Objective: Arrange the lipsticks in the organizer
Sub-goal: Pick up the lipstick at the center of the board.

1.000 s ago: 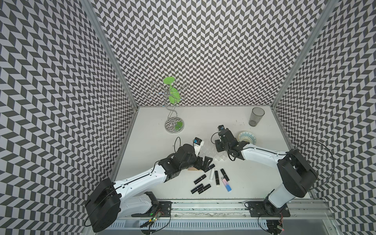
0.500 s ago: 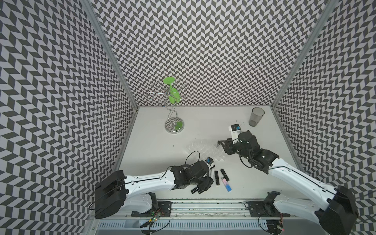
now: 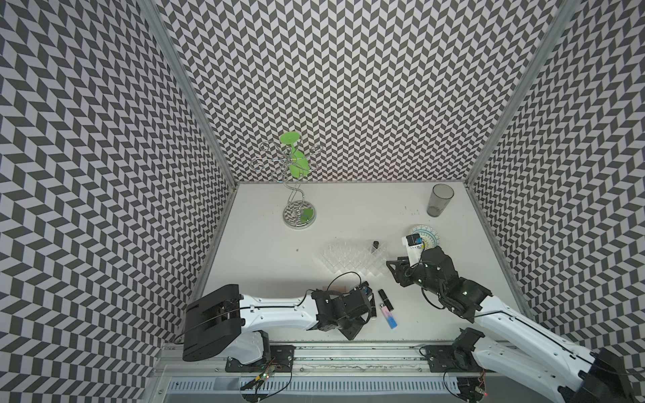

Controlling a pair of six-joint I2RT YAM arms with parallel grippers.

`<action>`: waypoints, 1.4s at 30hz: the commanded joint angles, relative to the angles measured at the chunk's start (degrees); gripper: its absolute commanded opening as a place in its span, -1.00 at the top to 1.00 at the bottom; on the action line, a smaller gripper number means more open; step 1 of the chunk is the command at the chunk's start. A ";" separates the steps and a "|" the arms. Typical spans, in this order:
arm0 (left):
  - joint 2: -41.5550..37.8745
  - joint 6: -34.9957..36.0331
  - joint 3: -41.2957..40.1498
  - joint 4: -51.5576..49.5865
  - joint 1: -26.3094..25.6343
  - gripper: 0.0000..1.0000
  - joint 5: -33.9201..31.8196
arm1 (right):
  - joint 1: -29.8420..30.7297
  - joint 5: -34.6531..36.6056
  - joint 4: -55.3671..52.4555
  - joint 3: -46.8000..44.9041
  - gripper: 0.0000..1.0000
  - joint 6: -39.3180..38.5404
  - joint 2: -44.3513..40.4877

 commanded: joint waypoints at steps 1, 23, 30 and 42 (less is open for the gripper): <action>1.32 -0.84 1.84 -1.46 -1.10 0.01 0.20 | 0.37 1.59 3.42 -0.26 -0.02 -0.36 -1.15; 8.83 -1.55 2.78 -1.94 -2.62 0.55 -1.64 | 0.37 1.25 3.15 -0.84 -0.02 -0.29 -2.62; 5.64 0.21 4.40 0.16 -2.53 1.00 -3.58 | 0.37 -0.42 3.94 -1.41 0.00 0.10 -4.24; -14.38 10.67 5.83 12.11 -0.22 1.00 -12.24 | -3.63 -26.84 -3.33 8.51 -0.12 1.12 -5.89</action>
